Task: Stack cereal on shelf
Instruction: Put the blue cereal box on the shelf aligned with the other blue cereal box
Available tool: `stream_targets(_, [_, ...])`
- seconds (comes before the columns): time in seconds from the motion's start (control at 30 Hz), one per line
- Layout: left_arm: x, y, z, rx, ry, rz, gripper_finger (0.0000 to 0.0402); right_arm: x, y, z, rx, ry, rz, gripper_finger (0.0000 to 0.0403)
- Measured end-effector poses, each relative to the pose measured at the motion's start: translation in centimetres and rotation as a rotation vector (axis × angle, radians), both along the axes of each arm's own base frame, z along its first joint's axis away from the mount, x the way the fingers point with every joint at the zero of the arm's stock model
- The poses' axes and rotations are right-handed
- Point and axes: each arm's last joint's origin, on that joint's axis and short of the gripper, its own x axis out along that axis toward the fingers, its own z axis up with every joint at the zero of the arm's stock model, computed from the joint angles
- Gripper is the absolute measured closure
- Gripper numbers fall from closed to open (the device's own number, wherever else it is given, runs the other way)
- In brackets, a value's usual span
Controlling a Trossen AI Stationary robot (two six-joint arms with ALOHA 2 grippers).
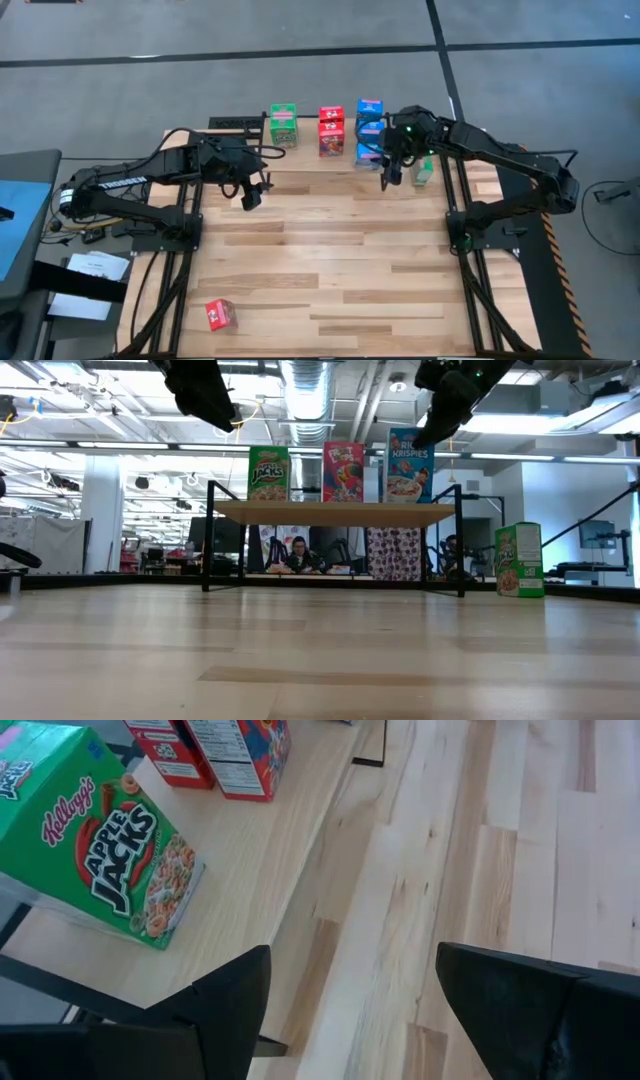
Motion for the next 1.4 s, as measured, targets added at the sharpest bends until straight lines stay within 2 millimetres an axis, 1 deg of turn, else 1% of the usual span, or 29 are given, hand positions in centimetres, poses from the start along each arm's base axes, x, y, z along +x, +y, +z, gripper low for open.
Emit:
stream_targets(0.27, [0.0,0.0,0.0,0.000,0.001,0.000,0.0127,-0.1,-0.2,-0.1,0.006,0.009,-0.017,0.0142])
stream_targets(0.53, [0.0,0.0,0.0,0.000,0.002,-0.001,0.0127,-0.1,-0.2,0.0,-0.012,0.008,-0.028,0.0121])
stream_targets(0.67, [0.0,0.0,0.0,-0.005,0.000,0.003,0.0127,-0.6,-0.1,0.4,-0.025,-0.007,-0.054,0.0111])
stream_targets(0.83, [0.0,0.0,0.0,-0.001,0.002,0.000,0.0127,-1.2,0.1,0.8,-0.022,-0.013,-0.074,0.0109])
stream_targets(1.17, [0.0,0.0,0.0,-0.006,0.004,0.004,0.0127,-1.7,0.3,0.2,0.053,0.043,-0.153,0.0109])
stream_targets(1.4, [0.0,0.0,0.0,-0.004,0.005,0.002,0.0127,-1.9,0.8,-0.1,0.162,0.045,-0.234,0.0109])
